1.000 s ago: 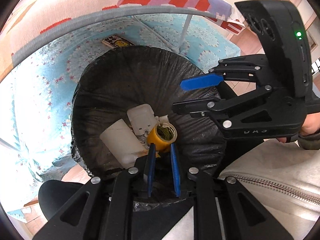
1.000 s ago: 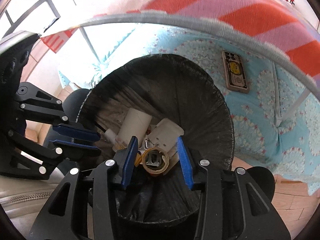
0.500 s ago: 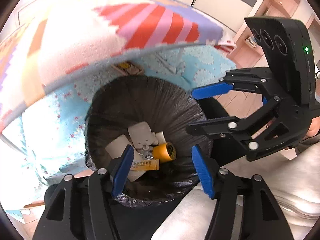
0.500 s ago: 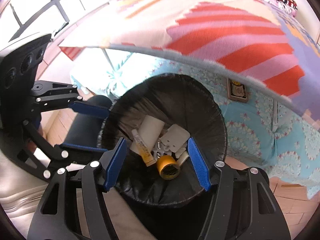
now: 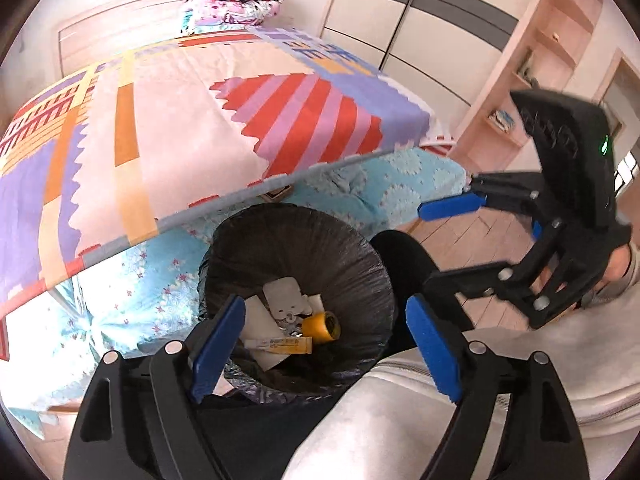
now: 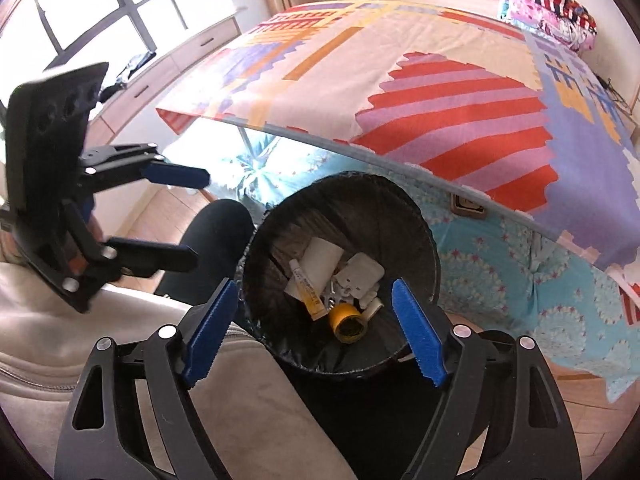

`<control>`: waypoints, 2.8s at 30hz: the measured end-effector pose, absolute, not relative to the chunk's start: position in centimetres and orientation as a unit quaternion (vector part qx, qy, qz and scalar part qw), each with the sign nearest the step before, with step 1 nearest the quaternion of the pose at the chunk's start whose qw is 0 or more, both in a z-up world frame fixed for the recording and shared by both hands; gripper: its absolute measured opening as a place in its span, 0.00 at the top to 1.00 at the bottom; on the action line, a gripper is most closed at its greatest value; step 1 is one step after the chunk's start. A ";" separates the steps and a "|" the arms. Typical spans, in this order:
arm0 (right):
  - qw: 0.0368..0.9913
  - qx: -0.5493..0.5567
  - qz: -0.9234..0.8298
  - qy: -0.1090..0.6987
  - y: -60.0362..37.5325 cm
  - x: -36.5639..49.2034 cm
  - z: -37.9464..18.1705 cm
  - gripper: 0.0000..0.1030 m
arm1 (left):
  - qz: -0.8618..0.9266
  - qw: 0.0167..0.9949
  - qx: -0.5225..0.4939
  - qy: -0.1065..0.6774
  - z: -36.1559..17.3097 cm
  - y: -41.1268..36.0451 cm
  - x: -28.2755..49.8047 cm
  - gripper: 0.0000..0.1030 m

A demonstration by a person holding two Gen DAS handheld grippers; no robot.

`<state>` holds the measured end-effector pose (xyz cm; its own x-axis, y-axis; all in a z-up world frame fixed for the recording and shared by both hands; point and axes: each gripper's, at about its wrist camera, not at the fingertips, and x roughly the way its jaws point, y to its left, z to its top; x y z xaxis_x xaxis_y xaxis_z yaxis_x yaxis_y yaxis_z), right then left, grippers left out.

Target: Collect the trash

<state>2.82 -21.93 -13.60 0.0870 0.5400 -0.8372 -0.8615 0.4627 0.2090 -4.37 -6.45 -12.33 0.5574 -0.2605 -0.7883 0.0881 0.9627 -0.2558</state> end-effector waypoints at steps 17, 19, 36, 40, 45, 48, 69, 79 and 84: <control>0.720 -0.180 0.491 0.457 -22.1 2.3 -12.9 0.23 | -0.102 0.874 -0.100 0.464 -12.0 -6.8 -5.0 0.18; 0.720 -0.181 0.490 0.456 -22.1 2.2 -12.8 0.23 | -0.101 0.875 -0.099 0.463 -12.0 -6.8 -5.1 0.18; 0.719 -0.182 0.493 0.454 -22.1 1.8 -12.8 0.23 | -0.097 0.876 -0.100 0.461 -12.1 -6.6 -5.1 0.18; 0.719 -0.177 0.494 0.456 -21.9 1.9 -12.9 0.23 | -0.097 0.876 -0.097 0.462 -12.1 -6.7 -5.0 0.18; 0.717 -0.179 0.497 0.454 -21.8 1.7 -12.8 0.23 | -0.092 0.878 -0.096 0.460 -12.0 -6.7 -5.1 0.18; 0.719 -0.181 0.495 0.453 -21.9 1.7 -12.8 0.23 | -0.092 0.879 -0.092 0.459 -11.8 -6.8 -5.1 0.18; 0.721 -0.178 0.497 0.448 -22.0 1.7 -12.5 0.23 | -0.096 0.876 -0.093 0.463 -12.1 -7.0 -4.9 0.18; 0.721 -0.178 0.498 0.447 -21.9 1.7 -12.4 0.23 | -0.096 0.876 -0.092 0.463 -12.1 -7.0 -4.9 0.18; 0.719 -0.176 0.499 0.450 -22.0 1.7 -12.4 0.23 | -0.099 0.877 -0.091 0.461 -12.0 -7.3 -4.9 0.18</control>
<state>1.68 -21.98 -12.44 0.0963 0.5602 -0.8228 -0.8764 0.4397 0.1967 -4.89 -7.25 -11.95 0.5546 -0.2574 -0.7913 0.0895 0.9639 -0.2508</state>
